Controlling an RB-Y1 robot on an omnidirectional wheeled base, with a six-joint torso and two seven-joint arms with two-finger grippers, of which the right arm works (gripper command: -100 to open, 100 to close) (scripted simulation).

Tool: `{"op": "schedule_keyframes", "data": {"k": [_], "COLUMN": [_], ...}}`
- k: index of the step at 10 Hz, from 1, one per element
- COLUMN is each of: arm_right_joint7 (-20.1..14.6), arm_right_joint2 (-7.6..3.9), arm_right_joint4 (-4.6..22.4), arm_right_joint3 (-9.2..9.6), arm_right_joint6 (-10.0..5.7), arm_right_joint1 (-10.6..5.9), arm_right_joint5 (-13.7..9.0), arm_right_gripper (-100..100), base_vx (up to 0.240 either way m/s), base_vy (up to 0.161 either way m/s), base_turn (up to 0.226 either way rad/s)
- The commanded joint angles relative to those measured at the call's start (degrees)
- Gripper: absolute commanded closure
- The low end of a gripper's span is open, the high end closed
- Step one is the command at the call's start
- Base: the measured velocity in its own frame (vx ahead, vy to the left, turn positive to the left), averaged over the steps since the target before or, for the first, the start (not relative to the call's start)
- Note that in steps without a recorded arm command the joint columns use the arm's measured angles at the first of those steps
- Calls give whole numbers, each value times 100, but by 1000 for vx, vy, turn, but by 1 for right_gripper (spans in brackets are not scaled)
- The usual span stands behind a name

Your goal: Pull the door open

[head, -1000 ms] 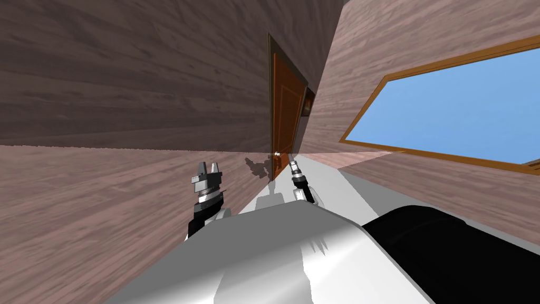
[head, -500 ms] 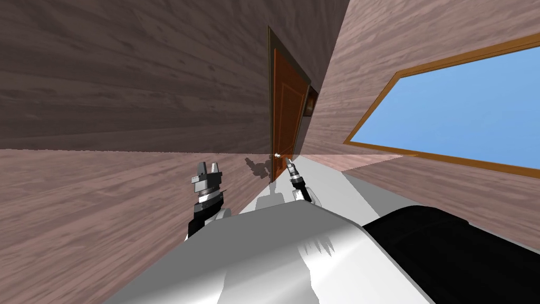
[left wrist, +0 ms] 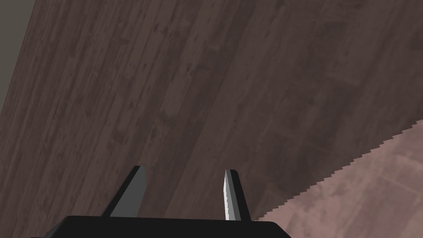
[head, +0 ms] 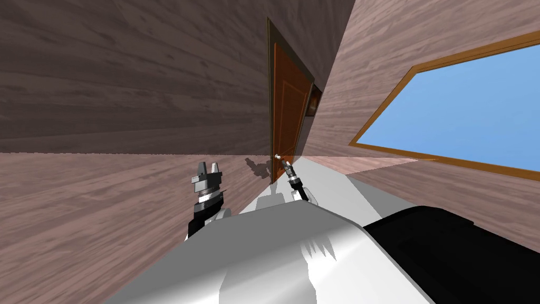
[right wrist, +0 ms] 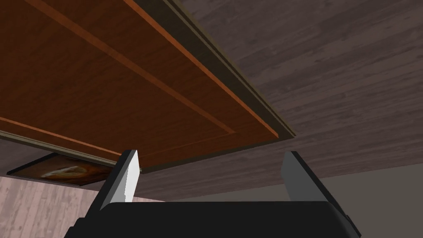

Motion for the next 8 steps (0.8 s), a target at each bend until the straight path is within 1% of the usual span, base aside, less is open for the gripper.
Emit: {"op": "schedule_keyframes", "data": {"k": [1, 3, 4, 5, 6, 8], "arm_right_joint7": [96, 395, 395, 544, 544, 843], "arm_right_joint2": [-31, -82, -82, -107, -107, -156], "arm_right_joint4": [163, 554, 606, 812, 828, 1237], "arm_right_joint3": [-2, 16, 16, 25, 25, 44], "arm_right_joint6": [-9, -136, -136, -199, -199, -326], "arm_right_joint1": [-53, -197, -197, -269, -269, -412], "arm_right_joint5": [19, 93, 93, 131, 131, 205], "arm_right_gripper": [-100, -100, -100, -100, -100, -100], "base_vx": [61, 50, 46, 54, 39, 45], "base_vy": [-62, -61, -58, -59, -44, -65], "base_turn": [14, 61, 26, 43, 26, 61]}}
